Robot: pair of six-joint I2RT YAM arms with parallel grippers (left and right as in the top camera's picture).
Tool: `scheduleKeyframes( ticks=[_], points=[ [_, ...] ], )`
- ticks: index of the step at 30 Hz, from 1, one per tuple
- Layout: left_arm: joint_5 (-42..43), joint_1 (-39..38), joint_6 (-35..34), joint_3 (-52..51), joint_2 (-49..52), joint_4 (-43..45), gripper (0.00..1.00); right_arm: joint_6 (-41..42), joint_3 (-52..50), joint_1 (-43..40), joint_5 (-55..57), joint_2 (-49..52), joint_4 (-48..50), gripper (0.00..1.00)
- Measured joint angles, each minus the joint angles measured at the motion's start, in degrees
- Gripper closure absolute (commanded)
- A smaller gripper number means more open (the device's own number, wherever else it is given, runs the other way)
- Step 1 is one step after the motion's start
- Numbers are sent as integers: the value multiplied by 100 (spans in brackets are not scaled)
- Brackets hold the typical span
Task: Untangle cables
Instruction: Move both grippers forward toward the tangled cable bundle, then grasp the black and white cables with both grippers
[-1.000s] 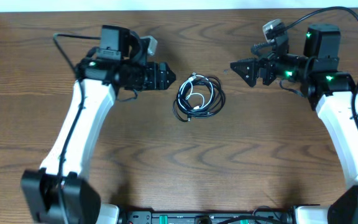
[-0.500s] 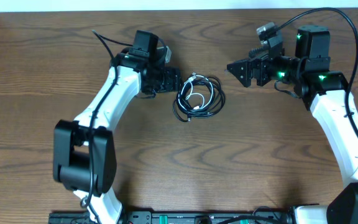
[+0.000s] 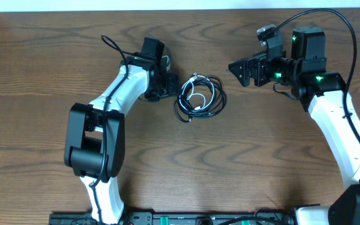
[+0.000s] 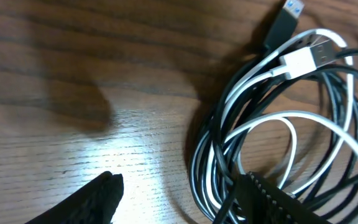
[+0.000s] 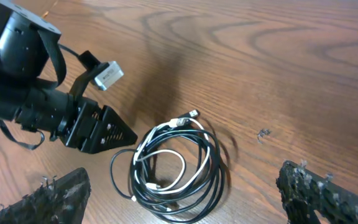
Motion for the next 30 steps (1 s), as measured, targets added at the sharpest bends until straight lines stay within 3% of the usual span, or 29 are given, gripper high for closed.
scheduleKeyframes(
  ticks=[5, 11, 13, 14, 15, 25, 30],
  points=[
    [-17, -203, -35, 0, 219, 90, 44, 42, 0, 44, 114, 0, -31, 5],
    [7, -365, -81, 2, 404, 197, 62, 44, 0, 46, 175, 0, -63, 5],
    [2, -363, -116, 2, 413, 214, 76, 44, 0, 46, 186, 0, -74, 5],
    [0, -363, -136, 2, 426, 227, 89, 46, 0, 46, 190, 2, -83, 5],
    [7, -361, -140, 2, 433, 240, 92, 46, 0, 46, 195, 0, -96, 5],
    [249, -341, -81, 4, 402, 286, 92, 66, 0, 55, 203, 0, -105, 5],
    [616, -345, 116, 2, -219, 518, 93, 85, 0, 186, 212, 2, -105, 6]
  ],
)
